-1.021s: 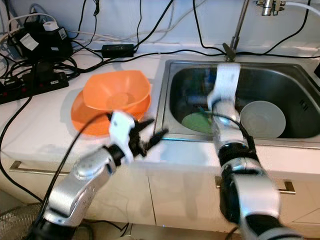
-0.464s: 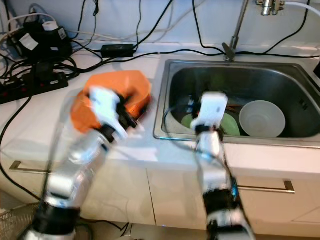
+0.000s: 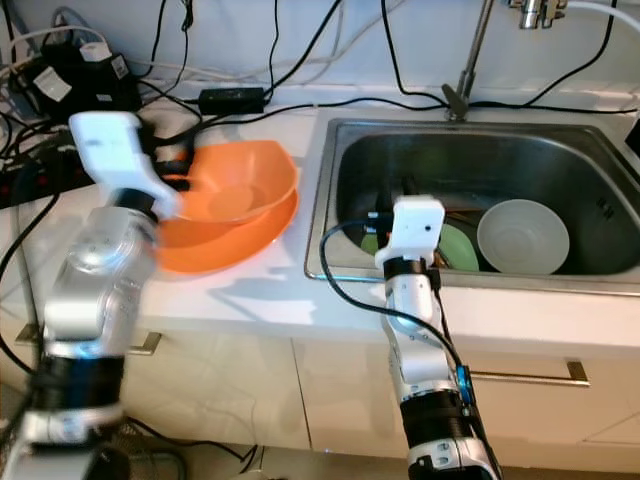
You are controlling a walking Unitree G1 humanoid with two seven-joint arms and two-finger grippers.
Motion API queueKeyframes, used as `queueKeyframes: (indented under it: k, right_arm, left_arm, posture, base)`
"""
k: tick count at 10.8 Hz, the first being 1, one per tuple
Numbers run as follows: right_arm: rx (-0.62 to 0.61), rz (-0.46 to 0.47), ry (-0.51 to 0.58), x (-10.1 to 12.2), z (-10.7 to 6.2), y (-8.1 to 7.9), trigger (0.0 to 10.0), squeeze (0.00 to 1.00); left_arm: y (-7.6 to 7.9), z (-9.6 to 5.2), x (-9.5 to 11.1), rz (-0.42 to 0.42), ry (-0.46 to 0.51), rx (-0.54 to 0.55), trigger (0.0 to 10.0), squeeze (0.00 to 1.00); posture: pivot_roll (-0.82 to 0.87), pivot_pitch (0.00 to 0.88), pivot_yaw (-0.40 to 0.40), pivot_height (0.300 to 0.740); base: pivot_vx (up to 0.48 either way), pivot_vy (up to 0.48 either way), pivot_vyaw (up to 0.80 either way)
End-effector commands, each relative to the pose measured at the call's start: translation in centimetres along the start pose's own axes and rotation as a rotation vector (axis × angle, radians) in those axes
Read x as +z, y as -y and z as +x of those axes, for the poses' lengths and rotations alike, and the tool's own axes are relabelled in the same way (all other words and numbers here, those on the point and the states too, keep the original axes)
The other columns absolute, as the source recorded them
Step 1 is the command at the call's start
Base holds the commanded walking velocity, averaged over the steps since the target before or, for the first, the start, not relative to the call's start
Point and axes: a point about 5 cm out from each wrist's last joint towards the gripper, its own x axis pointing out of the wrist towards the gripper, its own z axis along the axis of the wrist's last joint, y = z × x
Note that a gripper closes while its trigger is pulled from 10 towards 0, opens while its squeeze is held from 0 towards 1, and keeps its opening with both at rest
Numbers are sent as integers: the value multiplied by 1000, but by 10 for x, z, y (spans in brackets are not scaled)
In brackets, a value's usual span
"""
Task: Kitchen organization
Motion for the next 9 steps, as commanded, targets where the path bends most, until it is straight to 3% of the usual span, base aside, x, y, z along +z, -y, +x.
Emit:
queueKeyframes:
  k: [1,3,4,7,8,9]
  right_arm:
    - [11,-1,17,6,1,-3,10000,0]
    - [7,-4,9,6,0,-4,10000,0]
    - [9,-5,0,5,0,-5,10000,0]
    - [18,-1,-13,4,1,-8,10000,0]
    - [19,0,-15,3,1,-8,10000,0]
    - [21,0,-15,3,1,-9,10000,0]
  left_arm:
    - [-12,7,-1,-8,-64,54,10000,0]
    - [-24,11,-3,-45,-130,75,10000,0]
    - [-30,12,-3,-72,-153,61,10000,1000]
    - [-27,11,-12,-125,-290,-23,10000,1000]
    - [-26,9,-17,-123,-330,-28,10000,0]
    - [-25,7,-21,-163,-369,-31,10000,0]
  posture:
    - [97,0,68,740]
    - [98,0,70,740]
    - [101,0,72,740]
    - [100,0,73,740]
    - [98,0,76,740]
    - [97,0,77,740]
  base:
    - [0,0,0]
    - [0,0,0]
    - [0,0,0]
    - [0,0,0]
    - [0,0,0]
    - [0,0,0]
